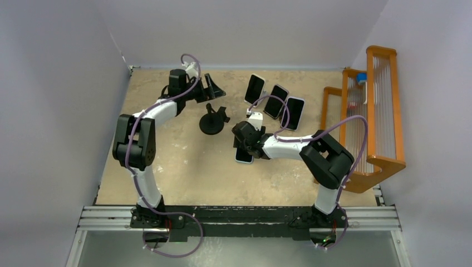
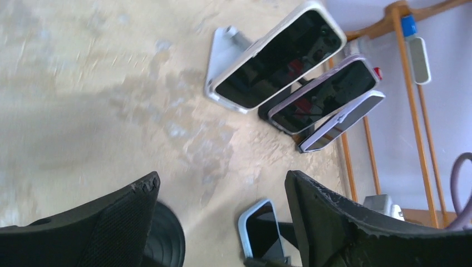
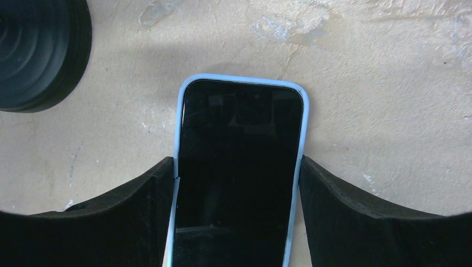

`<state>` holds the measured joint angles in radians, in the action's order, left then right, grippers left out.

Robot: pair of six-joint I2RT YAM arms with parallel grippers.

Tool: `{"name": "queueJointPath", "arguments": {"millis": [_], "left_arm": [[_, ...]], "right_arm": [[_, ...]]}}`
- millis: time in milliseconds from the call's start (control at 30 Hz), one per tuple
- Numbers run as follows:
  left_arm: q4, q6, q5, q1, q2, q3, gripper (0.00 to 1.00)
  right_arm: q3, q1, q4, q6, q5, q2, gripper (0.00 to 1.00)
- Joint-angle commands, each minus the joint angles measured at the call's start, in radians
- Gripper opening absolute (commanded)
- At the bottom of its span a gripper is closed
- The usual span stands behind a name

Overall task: Place the phone on the phone stand
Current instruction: Move the phone to the center of the board.

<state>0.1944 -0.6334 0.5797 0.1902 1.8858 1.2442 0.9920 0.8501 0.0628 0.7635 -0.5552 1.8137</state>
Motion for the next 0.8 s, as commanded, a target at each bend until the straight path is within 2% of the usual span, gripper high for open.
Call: {"name": "queueJointPath", "arguments": {"millis": [0,67,200,233,333,433,500,600,700,767], "left_arm": [[-0.071,0.193,0.174,-0.008,0.075,0.161,0.79],[-0.125,0.238,0.228,-0.008,0.108,0.213,0.74],[-0.191,0.272,0.239,-0.008,0.118,0.240,0.70],[-0.229,0.278,0.206,-0.008,0.106,0.234,0.70],[-0.250,0.270,-0.035,-0.017,0.023,0.175,0.81],[-0.213,0.203,-0.204,-0.069,-0.094,0.073,0.84],[-0.079,0.149,-0.269,-0.116,-0.207,-0.061,0.84],[0.035,0.107,-0.334,-0.163,-0.366,-0.227,0.84],[0.036,0.092,-0.396,-0.167,-0.500,-0.345,0.84],[0.088,0.077,-0.389,-0.161,-0.617,-0.470,0.84]], "right_arm": [[0.060,0.006,-0.011,0.060,0.006,0.011,0.49],[0.059,0.006,-0.013,0.055,0.008,0.008,0.50],[0.052,0.006,-0.018,0.044,0.014,0.003,0.50],[0.050,0.006,-0.016,0.039,0.014,0.001,0.50],[0.038,0.005,-0.001,0.026,0.016,-0.005,0.51],[0.027,0.005,0.017,0.009,0.021,-0.003,0.52],[0.019,0.006,0.029,0.000,0.033,0.000,0.52],[0.005,0.006,0.042,-0.009,0.044,0.000,0.52],[-0.013,0.006,0.054,-0.016,0.046,-0.008,0.52],[-0.021,0.005,0.058,-0.023,0.048,-0.010,0.52]]}}
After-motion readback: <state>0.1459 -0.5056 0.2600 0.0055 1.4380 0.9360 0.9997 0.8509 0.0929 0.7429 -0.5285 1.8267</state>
